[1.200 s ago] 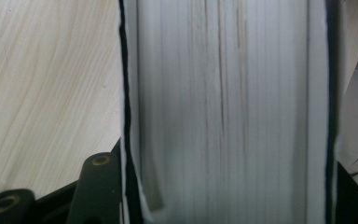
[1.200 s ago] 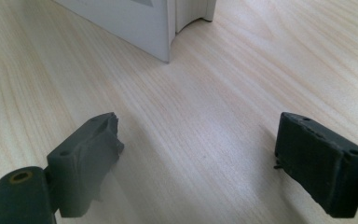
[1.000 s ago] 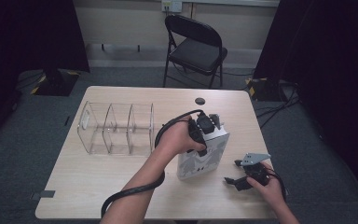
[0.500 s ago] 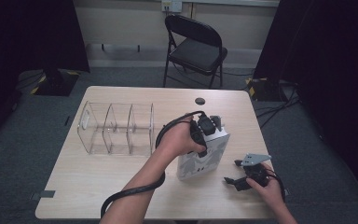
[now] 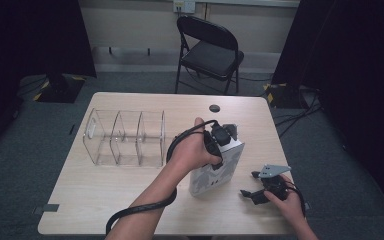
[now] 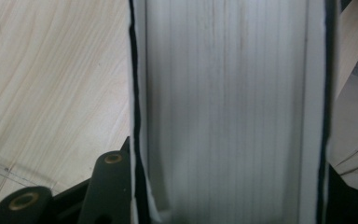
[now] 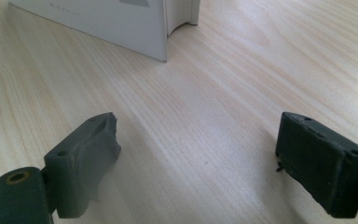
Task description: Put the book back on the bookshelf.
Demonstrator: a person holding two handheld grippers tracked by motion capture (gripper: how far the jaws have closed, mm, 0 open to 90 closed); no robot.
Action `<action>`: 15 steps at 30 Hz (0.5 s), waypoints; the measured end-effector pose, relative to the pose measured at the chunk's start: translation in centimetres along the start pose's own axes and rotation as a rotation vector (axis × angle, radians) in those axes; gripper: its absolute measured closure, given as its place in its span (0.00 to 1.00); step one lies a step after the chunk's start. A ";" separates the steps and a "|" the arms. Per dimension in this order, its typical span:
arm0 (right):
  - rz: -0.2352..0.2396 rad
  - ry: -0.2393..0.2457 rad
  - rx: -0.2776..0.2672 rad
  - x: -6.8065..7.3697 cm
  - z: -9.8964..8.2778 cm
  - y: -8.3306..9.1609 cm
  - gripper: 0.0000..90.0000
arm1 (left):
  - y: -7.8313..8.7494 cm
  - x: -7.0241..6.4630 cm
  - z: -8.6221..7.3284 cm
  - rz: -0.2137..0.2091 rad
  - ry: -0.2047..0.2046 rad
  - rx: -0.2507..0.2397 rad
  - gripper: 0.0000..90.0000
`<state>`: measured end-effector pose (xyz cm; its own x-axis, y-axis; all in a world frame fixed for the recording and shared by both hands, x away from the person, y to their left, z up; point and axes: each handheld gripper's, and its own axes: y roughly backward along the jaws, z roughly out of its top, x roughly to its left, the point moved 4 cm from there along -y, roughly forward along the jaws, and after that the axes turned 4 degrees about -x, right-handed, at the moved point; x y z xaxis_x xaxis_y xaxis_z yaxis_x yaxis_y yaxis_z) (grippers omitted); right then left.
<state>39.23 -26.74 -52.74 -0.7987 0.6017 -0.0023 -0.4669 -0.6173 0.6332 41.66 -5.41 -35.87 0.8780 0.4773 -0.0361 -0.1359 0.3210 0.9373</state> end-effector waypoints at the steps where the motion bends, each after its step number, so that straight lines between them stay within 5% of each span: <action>1: 0.000 -0.001 -0.001 0.0 0.0 0.0 0.13 | 0.0 0.0 0.1 0.005 -0.001 0.001 0.58; 15: -0.004 -0.008 0.002 0.1 0.0 0.0 0.13 | -0.6 0.0 0.0 0.000 -0.009 0.040 0.50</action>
<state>39.16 -26.69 -52.76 -0.7935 0.6086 0.0011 -0.4698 -0.6137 0.6346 41.76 -5.65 -36.44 0.8820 0.4701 -0.0330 -0.1178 0.2877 0.9504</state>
